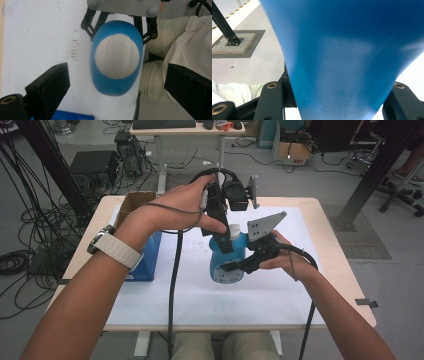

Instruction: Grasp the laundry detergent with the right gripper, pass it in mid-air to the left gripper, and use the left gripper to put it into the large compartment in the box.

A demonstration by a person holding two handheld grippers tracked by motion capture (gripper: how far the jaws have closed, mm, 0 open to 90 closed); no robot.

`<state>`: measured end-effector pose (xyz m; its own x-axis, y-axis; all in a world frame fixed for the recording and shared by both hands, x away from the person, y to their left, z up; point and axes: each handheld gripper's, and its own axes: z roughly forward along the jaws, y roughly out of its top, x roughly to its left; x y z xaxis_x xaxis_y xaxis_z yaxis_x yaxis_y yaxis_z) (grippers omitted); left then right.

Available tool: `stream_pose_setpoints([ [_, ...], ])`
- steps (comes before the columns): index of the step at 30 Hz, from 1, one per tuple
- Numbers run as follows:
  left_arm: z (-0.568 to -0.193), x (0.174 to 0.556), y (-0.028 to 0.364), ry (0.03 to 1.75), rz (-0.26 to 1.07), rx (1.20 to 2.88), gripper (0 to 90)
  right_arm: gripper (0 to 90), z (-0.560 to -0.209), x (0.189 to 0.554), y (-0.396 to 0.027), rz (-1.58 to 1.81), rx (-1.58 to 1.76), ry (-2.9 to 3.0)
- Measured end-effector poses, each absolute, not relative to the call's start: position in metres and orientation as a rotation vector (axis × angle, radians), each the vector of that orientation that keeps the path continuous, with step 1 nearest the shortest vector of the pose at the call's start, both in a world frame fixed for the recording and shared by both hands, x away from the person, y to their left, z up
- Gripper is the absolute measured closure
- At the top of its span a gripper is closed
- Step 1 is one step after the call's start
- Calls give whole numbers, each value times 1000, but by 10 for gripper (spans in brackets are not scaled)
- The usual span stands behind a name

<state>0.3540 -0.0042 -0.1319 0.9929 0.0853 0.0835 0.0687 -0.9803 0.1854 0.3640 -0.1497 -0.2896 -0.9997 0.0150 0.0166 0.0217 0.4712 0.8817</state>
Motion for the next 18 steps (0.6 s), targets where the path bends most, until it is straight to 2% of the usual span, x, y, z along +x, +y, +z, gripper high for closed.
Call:
stream_pose_setpoints([
  [18,-148,359,-11,94,114,2973,71,431,-289,364,-149,-1618,-31,-2707],
])
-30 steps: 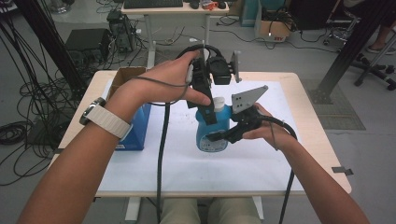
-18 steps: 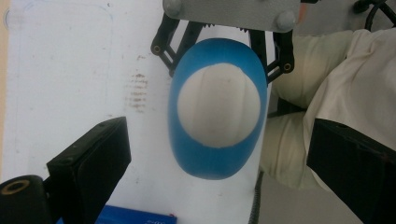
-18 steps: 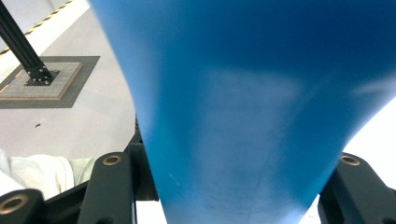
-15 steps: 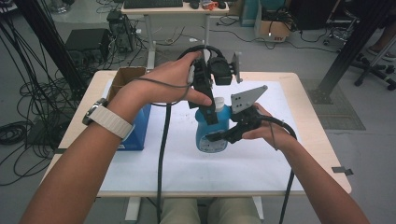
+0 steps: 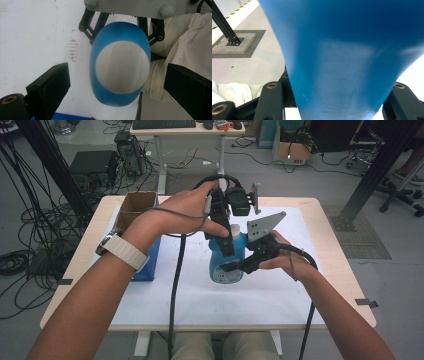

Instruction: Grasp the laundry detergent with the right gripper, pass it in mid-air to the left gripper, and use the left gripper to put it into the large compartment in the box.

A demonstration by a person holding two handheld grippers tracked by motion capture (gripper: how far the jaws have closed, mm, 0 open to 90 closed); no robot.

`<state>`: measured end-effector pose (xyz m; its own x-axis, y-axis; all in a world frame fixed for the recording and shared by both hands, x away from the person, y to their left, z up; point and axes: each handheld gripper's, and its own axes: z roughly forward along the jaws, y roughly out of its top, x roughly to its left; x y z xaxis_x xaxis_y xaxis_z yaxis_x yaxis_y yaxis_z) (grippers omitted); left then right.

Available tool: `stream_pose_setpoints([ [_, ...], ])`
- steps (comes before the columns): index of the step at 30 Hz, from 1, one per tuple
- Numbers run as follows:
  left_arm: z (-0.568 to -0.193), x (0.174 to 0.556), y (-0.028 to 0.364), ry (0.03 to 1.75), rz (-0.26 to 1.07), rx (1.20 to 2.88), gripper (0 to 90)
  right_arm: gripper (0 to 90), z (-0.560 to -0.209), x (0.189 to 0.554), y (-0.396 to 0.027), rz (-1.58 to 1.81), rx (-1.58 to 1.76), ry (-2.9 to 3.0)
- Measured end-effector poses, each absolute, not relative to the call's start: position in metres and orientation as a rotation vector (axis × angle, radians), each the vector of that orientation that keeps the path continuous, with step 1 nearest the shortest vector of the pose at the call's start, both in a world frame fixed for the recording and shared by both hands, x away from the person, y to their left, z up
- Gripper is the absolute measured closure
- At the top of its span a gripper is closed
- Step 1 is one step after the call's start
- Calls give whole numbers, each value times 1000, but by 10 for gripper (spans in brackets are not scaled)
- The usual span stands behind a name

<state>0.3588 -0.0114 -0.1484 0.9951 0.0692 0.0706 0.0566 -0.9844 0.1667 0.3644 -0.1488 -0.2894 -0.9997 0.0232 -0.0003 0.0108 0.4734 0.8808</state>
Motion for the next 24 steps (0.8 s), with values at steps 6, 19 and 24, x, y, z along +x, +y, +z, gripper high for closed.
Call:
stream_pose_setpoints([
  [6,-159,361,-15,107,100,2943,77,431,-289,364,-150,1591,49,2683],
  [19,-172,365,-19,137,34,2941,116,431,-290,363,-150,1611,37,2662],
  [24,-175,364,-20,165,11,2938,148,431,-290,364,-149,1622,-6,2647],
])
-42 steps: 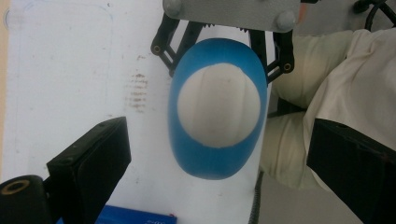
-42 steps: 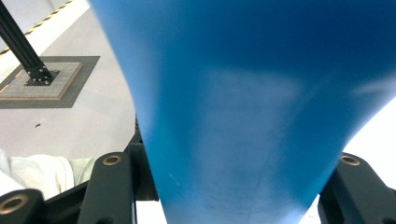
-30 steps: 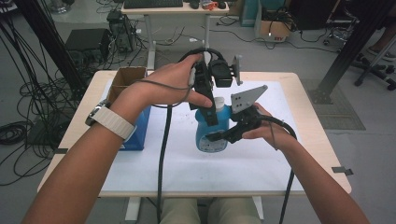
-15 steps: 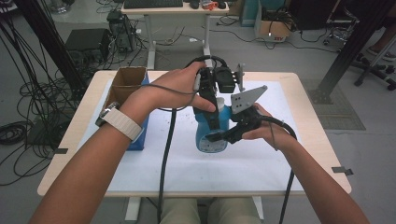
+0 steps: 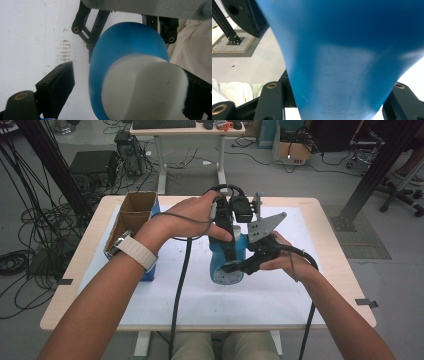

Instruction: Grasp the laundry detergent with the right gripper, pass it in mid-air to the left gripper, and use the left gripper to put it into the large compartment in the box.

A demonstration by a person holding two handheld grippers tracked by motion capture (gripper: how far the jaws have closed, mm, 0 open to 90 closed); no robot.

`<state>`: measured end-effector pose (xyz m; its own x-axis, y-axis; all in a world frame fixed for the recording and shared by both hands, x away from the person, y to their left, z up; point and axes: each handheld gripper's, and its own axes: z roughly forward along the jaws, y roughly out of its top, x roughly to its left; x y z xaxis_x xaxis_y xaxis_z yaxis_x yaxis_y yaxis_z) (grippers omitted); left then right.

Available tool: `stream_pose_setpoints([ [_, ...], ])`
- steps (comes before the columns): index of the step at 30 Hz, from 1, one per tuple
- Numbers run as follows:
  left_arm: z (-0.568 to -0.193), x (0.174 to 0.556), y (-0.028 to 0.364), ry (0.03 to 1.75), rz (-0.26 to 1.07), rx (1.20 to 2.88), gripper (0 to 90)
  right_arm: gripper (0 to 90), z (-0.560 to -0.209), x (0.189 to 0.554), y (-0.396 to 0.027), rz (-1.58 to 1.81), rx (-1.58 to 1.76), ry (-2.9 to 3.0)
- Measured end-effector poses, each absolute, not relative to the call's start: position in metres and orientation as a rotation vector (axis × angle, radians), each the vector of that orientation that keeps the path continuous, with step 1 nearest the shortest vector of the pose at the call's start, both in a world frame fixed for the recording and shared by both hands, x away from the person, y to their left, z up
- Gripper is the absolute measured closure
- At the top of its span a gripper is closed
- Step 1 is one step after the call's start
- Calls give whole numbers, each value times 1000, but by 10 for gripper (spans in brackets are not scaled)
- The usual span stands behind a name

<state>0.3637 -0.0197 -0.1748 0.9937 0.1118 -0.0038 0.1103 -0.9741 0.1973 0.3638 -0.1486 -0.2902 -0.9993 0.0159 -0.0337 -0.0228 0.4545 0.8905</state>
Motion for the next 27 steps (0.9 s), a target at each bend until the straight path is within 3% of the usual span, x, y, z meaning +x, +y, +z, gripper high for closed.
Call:
stream_pose_setpoints([
  [16,-178,365,-19,115,-54,2944,366,431,-292,362,-149,1585,38,2697],
  [27,-179,366,-19,67,-41,2969,374,431,-293,364,-148,1577,-9,2662],
])
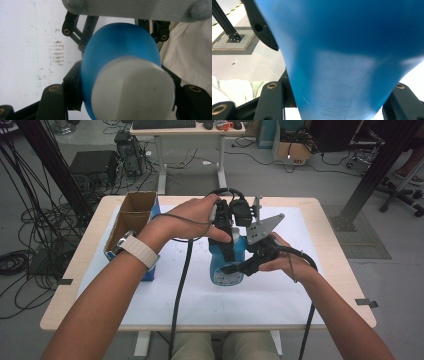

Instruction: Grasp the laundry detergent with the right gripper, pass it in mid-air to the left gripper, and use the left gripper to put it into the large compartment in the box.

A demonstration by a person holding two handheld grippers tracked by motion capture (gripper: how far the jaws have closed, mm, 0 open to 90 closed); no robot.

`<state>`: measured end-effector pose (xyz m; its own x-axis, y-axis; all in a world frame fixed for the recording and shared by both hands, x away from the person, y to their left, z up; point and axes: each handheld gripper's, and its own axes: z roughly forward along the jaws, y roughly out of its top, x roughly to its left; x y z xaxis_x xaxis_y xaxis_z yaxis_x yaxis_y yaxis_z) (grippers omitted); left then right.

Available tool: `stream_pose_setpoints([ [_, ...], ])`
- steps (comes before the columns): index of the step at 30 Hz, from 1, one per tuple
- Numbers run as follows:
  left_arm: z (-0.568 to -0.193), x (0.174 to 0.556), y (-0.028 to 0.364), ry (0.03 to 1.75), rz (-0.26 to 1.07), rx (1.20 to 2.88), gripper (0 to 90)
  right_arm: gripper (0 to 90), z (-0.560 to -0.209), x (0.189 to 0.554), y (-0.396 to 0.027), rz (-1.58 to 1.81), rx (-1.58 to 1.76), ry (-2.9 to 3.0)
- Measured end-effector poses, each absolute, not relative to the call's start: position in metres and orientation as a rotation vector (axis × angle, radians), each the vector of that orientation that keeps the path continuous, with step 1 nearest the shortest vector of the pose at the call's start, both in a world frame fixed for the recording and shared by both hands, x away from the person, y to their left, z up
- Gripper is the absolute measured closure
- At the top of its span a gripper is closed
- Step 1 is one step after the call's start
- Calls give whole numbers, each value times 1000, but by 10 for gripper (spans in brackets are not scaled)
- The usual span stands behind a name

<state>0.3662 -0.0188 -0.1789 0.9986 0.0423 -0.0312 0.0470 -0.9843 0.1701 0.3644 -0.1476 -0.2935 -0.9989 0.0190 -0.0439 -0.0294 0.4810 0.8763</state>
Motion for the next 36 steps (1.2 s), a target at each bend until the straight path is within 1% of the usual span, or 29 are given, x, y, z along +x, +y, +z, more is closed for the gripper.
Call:
stream_pose_setpoints([
  [36,-175,366,-19,63,-23,2959,374,431,-289,362,-151,1561,32,2690],
])
